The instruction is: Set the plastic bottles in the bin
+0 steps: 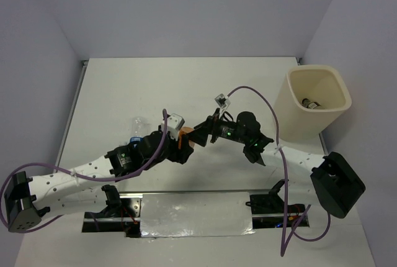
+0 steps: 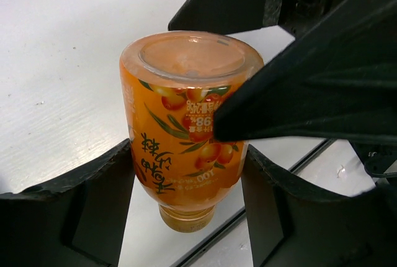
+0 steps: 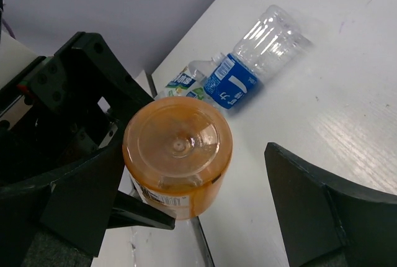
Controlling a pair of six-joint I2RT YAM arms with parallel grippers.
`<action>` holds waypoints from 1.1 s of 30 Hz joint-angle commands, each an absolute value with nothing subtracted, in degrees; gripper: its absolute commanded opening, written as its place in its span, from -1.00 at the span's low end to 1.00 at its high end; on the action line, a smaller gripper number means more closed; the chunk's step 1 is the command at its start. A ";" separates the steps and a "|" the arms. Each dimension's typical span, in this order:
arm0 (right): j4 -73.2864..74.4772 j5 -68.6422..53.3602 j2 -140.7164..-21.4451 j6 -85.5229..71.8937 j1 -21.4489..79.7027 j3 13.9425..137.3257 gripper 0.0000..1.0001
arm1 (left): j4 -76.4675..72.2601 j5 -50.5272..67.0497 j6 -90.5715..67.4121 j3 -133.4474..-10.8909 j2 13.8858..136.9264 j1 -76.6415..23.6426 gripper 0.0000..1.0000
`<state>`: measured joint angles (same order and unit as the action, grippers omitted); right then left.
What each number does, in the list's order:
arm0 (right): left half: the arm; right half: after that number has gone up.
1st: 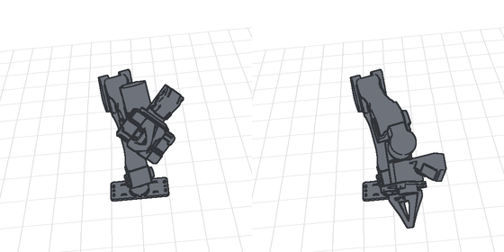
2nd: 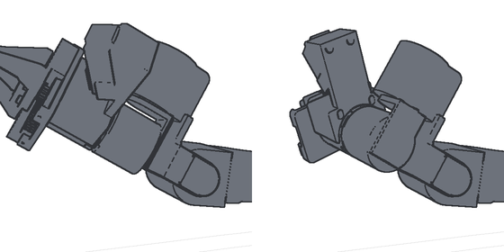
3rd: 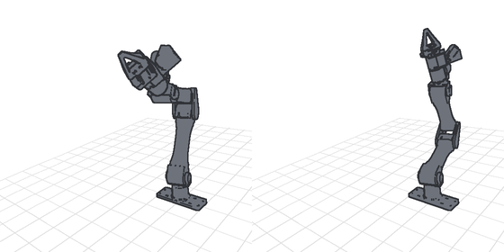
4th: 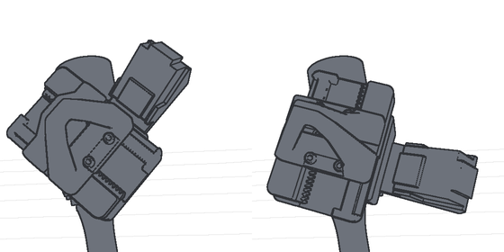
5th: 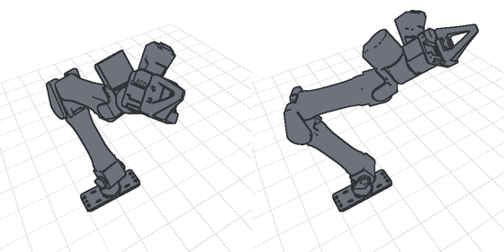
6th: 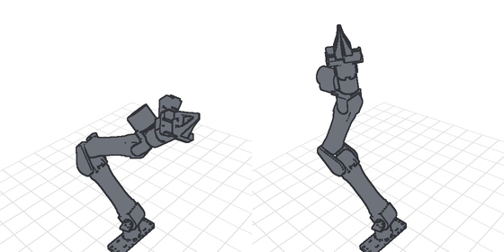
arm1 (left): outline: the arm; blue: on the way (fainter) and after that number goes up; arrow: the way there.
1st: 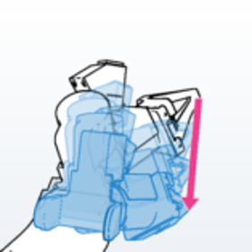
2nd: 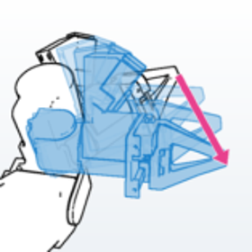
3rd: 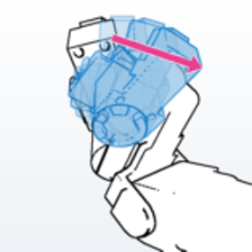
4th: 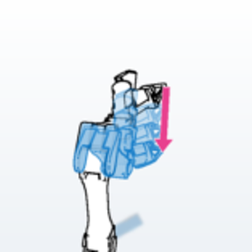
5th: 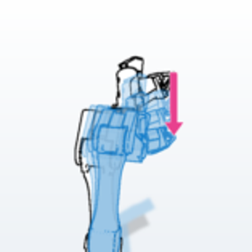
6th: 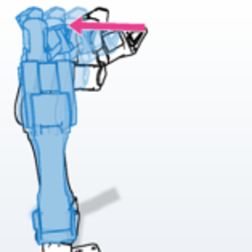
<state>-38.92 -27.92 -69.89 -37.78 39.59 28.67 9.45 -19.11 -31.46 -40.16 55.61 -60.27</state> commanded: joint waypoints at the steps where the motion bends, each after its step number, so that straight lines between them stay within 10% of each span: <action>1: -35.51 -30.32 -70.84 -34.63 41.39 32.08 1.00 | 6.94 -20.74 -30.15 -43.42 55.81 -60.47 -0.32; 6: -37.17 -30.67 -73.56 -35.33 42.01 31.82 0.99 | 6.69 -22.06 -28.83 -45.53 56.43 -60.47 -0.31; 12: -44.30 -30.69 -73.83 -37.88 42.19 31.11 -0.22 | 6.68 -23.12 -28.48 -46.32 57.39 -60.47 -0.08; 15: -36.68 -22.61 -70.41 -34.55 42.10 32.08 -0.44 | 6.85 -23.11 -28.74 -45.97 57.04 -60.47 0.60; 18: -29.91 -10.06 -65.14 -30.51 41.92 33.83 -0.57 | 9.04 -24.61 -30.05 -46.05 56.25 -60.47 0.99; 27: -1.24 46.14 -51.42 -7.78 37.80 54.20 -0.70 | 14.58 -31.98 -35.85 -44.48 52.91 -60.29 0.99; 33: 10.07 58.27 -54.57 -8.24 17.20 66.08 -0.65 | 14.68 -33.40 -37.44 -42.01 49.57 -59.68 0.99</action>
